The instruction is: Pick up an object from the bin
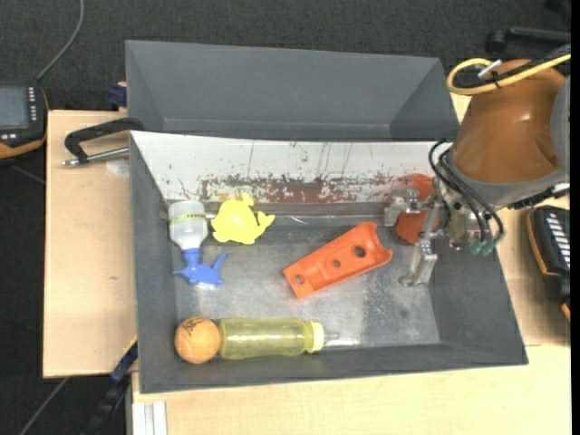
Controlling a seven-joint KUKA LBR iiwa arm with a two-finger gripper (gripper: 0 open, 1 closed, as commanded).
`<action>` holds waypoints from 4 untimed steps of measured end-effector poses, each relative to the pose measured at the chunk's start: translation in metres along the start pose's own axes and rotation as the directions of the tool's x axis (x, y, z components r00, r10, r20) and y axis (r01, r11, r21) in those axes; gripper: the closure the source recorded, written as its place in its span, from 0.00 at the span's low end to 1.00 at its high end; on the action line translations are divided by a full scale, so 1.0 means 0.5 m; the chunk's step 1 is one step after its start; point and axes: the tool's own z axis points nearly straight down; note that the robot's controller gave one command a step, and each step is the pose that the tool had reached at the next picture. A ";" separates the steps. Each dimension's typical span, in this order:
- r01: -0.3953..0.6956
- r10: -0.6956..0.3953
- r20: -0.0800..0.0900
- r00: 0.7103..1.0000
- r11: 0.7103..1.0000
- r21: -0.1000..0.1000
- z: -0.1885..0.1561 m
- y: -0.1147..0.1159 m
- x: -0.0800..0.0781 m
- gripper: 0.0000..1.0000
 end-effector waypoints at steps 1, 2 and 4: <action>0.001 -0.001 0.009 1.000 1.000 0.001 -0.010 0.001 -0.003 0.00; -0.004 0.004 0.006 1.000 1.000 0.000 -0.080 0.005 -0.026 0.00; -0.058 0.058 0.014 0.998 0.998 -0.001 -0.032 0.002 -0.048 0.00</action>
Offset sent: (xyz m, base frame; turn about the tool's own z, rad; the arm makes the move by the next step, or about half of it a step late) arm 0.0170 0.0028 0.0528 0.0059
